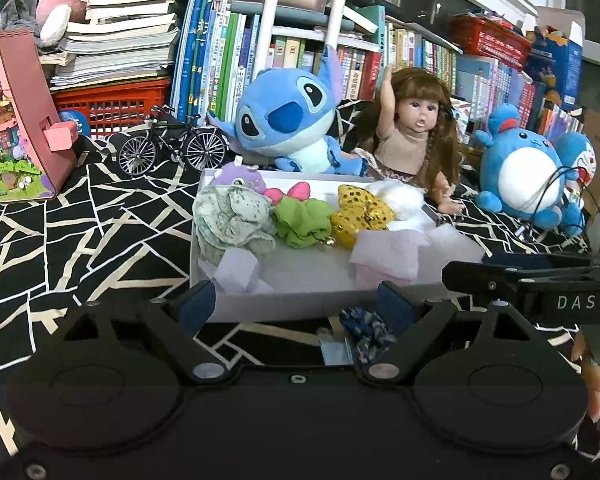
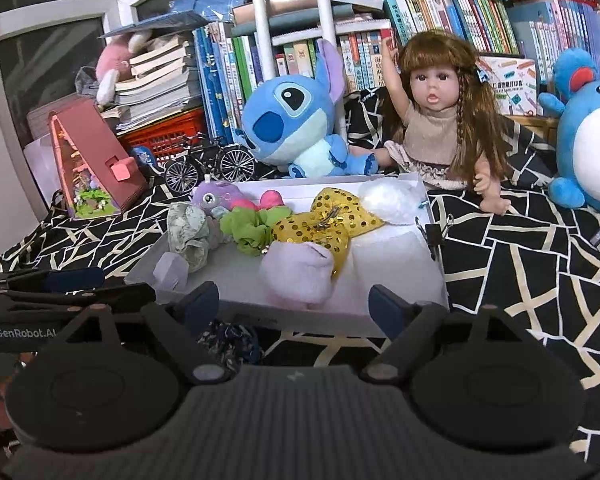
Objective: Organize soft objects
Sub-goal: 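Move the left gripper to the blue plastic packet while the right gripper reaches the blue floral pouch, then grasp the blue floral drawstring pouch with the right gripper and lift it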
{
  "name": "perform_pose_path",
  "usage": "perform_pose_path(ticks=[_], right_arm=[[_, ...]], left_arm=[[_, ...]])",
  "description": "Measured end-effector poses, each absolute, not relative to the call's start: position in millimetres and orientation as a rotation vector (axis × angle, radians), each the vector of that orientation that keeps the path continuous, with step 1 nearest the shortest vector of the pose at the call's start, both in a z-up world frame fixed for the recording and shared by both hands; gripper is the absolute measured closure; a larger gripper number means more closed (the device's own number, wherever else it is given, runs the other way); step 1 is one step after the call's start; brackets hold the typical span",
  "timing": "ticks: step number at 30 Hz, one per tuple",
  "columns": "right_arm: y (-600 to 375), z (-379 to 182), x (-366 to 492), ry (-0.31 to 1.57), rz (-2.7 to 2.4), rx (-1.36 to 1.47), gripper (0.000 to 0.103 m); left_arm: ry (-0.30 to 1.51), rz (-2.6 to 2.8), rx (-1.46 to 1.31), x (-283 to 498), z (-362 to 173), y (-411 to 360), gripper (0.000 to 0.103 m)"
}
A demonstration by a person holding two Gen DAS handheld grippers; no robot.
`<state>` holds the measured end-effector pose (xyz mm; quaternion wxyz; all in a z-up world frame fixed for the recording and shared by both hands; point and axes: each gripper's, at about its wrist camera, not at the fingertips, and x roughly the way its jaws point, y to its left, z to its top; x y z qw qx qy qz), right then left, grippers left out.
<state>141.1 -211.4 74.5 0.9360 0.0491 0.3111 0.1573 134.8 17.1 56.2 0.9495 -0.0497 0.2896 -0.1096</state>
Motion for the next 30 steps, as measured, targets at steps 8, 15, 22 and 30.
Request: perform_pose_path(ticks=[8,15,22,30], right_arm=[[-215,73,125,0.622,0.331,0.074,0.01],[-218,65,116,0.648,0.341,0.077,0.01],[-220,57,116,0.676,0.348,0.114,0.01],[-216,53,116,0.692,0.357,0.132,0.01]], left_arm=[[0.614,-0.232,-0.099,118,49,20,0.015],[0.642,-0.247,-0.07,97,37,19,0.015],[0.692,-0.292,-0.101,80,22,11,0.022],[0.759,-0.357,-0.115,82,10,-7,0.059]])
